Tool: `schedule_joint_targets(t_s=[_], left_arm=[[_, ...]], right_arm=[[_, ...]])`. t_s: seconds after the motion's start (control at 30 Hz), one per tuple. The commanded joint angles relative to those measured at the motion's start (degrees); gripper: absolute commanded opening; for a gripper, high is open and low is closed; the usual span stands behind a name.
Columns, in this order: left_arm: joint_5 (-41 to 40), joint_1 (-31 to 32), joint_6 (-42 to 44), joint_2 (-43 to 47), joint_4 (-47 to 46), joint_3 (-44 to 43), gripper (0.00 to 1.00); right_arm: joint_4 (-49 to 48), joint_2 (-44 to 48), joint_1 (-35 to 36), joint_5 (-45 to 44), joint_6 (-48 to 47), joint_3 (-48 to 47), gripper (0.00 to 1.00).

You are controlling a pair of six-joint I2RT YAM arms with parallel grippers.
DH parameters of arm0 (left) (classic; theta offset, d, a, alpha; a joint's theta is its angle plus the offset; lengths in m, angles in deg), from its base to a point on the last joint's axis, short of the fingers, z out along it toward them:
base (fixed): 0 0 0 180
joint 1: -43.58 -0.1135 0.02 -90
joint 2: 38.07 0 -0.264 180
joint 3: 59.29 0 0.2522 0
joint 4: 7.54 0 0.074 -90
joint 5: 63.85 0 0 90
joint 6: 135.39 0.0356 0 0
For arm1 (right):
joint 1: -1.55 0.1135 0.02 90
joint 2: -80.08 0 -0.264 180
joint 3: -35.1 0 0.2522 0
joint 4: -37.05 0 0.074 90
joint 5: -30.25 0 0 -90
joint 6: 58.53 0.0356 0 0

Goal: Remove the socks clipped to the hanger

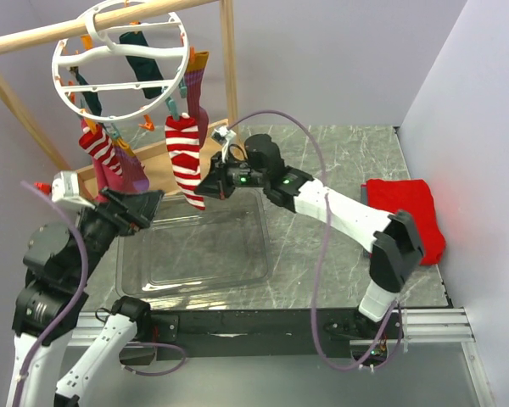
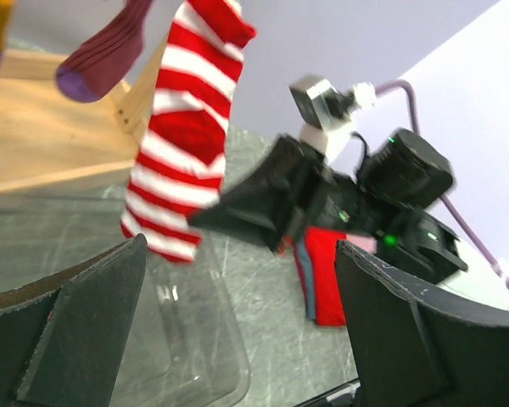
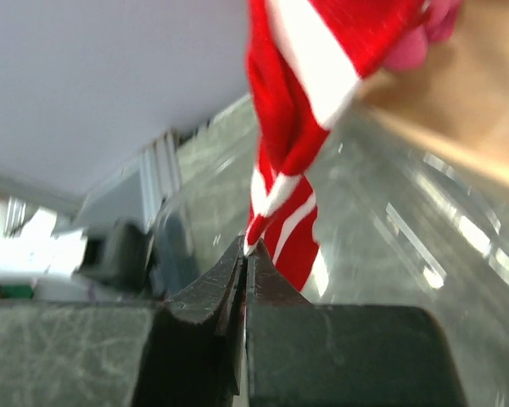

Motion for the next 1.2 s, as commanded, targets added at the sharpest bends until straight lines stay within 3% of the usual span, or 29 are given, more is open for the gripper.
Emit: schedule_joint_targets(t_s=[0.0,0.27,0.53,0.67,0.8,1.17], left_arm=[[2.75,0.17,-0.19,-4.94,-6.82,-2.46,0.96],[4.16,0.17,-6.09,-6.44,-16.57,2.82,0.96],[-3.32,-0.44,-3.8,-16.87,-21.06,-3.42,0.96],[6.92,-6.93,-5.64,-23.48,-24.49,-5.97,0.96],[12.58,-13.7,-8.37,-22.96,-33.27,-2.72,0.96],[25.24,-18.9,-14.87,-25.95,-49.62,1.76,0.96]], right_arm=[[12.82,7.83,0.39,5.75,-4.52,-2.61,0.0],[16.69,9.69,0.39,14.81,-4.16,-4.98,0.0],[18.19,10.04,0.13,16.49,-5.22,-6.47,0.0],[16.35,10.3,-0.49,17.71,-4.26,-5.77,0.0],[14.32,10.65,-0.75,18.68,-3.55,-5.07,0.0],[12.65,10.56,-1.02,20.35,-2.85,-5.07,0.0]])
